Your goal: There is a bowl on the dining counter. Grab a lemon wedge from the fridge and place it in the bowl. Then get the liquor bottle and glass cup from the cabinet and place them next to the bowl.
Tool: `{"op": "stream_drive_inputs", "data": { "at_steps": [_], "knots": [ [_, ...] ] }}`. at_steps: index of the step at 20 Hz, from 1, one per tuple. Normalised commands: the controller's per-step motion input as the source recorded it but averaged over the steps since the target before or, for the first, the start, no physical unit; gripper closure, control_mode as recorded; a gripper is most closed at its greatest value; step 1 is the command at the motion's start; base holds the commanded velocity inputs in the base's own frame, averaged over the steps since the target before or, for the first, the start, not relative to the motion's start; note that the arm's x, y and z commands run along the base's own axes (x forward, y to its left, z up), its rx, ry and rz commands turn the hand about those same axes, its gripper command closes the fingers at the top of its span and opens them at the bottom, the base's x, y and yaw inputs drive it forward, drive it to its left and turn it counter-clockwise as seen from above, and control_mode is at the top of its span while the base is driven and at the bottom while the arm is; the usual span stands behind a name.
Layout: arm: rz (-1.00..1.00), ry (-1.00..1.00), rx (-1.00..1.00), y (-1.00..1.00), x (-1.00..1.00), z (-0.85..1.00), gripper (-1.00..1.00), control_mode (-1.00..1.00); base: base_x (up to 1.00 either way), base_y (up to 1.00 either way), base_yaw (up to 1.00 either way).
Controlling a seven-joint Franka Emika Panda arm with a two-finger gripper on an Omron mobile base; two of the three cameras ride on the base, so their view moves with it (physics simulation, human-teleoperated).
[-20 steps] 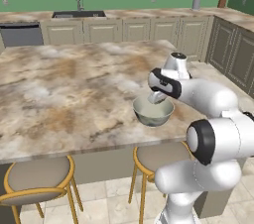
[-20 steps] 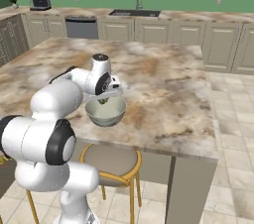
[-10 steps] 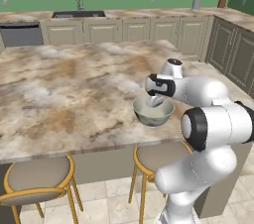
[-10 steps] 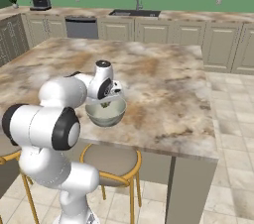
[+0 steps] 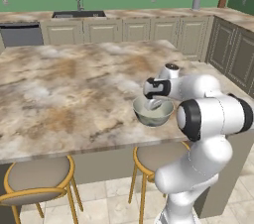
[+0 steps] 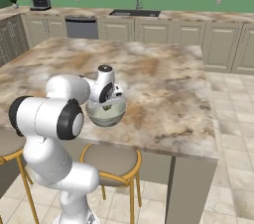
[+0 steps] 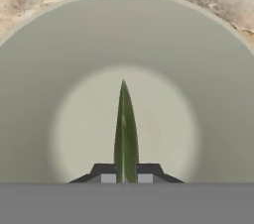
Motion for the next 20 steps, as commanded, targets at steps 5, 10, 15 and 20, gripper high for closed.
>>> {"op": "stream_drive_inputs", "data": {
  "at_steps": [5, 10, 15, 20],
  "knots": [
    [0.0, 0.0, 0.0, 0.0, 0.05, -0.25, 1.0, -1.0, 0.0, 0.0, 0.0],
    [0.0, 0.0, 0.0, 0.0, 0.11, -0.22, 1.0, -1.0, 0.0, 0.0, 0.0],
    [0.0, 0.0, 0.0, 0.0, 0.15, -0.15, 1.0, -1.0, 0.0, 0.0, 0.0],
    [0.0, 0.0, 0.0, 0.0, 0.12, -0.07, -1.0, -1.0, 0.0, 0.0, 0.0]
  ]
}}
